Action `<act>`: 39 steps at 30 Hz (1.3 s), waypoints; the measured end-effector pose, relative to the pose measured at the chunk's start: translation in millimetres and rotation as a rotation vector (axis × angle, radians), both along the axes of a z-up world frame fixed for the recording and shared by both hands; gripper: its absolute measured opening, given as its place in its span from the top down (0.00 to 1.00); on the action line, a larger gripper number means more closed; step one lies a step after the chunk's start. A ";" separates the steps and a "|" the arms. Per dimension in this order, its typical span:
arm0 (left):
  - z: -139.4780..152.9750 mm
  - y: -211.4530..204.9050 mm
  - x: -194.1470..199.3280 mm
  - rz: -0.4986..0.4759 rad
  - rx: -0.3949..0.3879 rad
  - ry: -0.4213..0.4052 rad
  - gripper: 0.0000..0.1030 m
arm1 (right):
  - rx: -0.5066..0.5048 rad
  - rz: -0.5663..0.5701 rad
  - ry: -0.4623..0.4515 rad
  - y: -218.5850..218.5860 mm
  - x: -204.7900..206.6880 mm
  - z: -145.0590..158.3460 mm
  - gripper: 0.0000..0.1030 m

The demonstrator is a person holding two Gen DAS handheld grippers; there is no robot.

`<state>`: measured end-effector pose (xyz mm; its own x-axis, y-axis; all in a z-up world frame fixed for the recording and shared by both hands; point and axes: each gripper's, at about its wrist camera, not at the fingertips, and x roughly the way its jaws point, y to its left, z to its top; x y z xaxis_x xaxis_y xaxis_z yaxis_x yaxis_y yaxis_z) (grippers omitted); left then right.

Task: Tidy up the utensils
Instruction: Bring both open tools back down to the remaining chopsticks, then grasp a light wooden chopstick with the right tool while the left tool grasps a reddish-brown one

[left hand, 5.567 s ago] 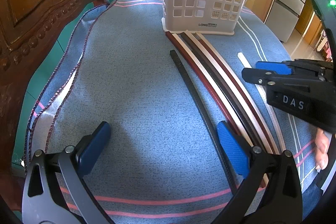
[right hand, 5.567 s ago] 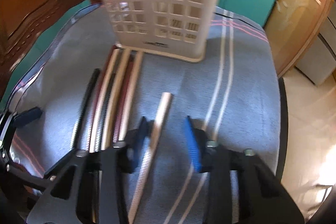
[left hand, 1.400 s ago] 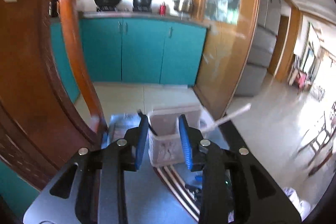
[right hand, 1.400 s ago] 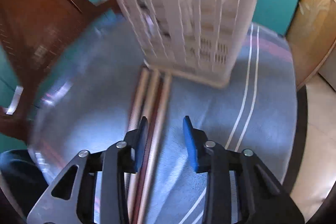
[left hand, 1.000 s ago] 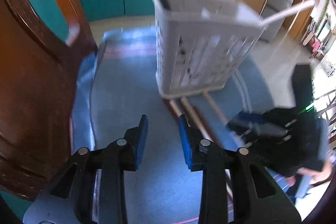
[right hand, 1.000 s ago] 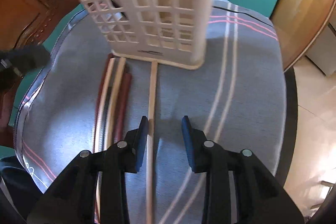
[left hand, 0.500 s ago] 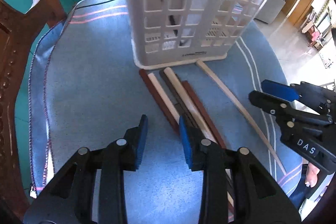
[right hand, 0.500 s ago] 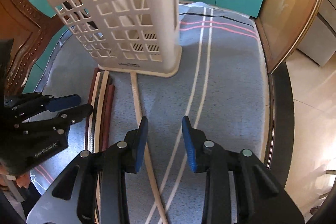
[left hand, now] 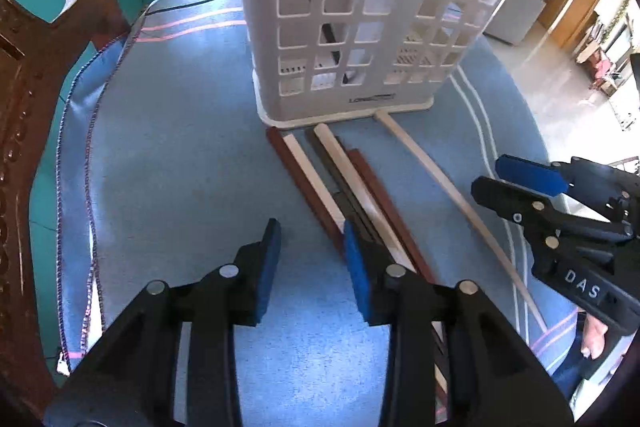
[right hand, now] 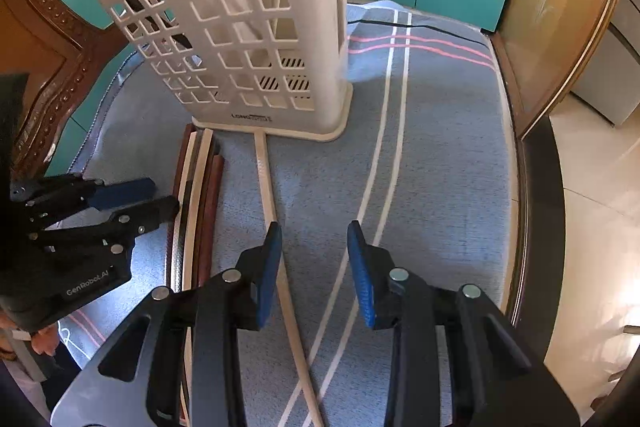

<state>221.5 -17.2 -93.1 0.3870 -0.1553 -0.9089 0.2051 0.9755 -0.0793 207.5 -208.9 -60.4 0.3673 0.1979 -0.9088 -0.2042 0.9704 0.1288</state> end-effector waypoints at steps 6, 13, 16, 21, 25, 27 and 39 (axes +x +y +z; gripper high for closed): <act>-1.4 15.1 8.8 0.056 -0.006 0.015 0.53 | -0.009 0.001 0.007 4.1 3.0 -6.2 0.67; -4.5 32.5 21.4 0.094 -0.037 0.001 0.50 | -0.055 0.036 0.003 27.7 5.8 -14.5 0.67; -6.9 26.8 19.4 0.135 0.024 -0.009 0.62 | -0.072 0.035 -0.002 32.2 7.0 -16.4 0.67; -11.7 43.2 29.3 0.150 0.030 -0.004 0.69 | -0.068 0.023 -0.002 32.1 6.9 -16.2 0.63; -10.0 47.9 28.8 0.134 -0.071 0.001 0.63 | -0.074 0.027 -0.001 36.4 7.5 -15.8 0.63; -9.8 38.6 27.7 0.117 -0.088 -0.009 0.56 | -0.077 0.023 0.002 32.0 8.5 -15.2 0.63; -11.6 15.2 36.4 0.082 -0.049 -0.021 0.82 | -0.084 0.028 -0.002 30.9 5.3 -15.1 0.59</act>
<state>257.9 -2.0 -104.8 0.4195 -0.1665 -0.8924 0.1271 0.9841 -0.1238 212.8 -178.1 -75.4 0.3647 0.1315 -0.9218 -0.2315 0.9717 0.0470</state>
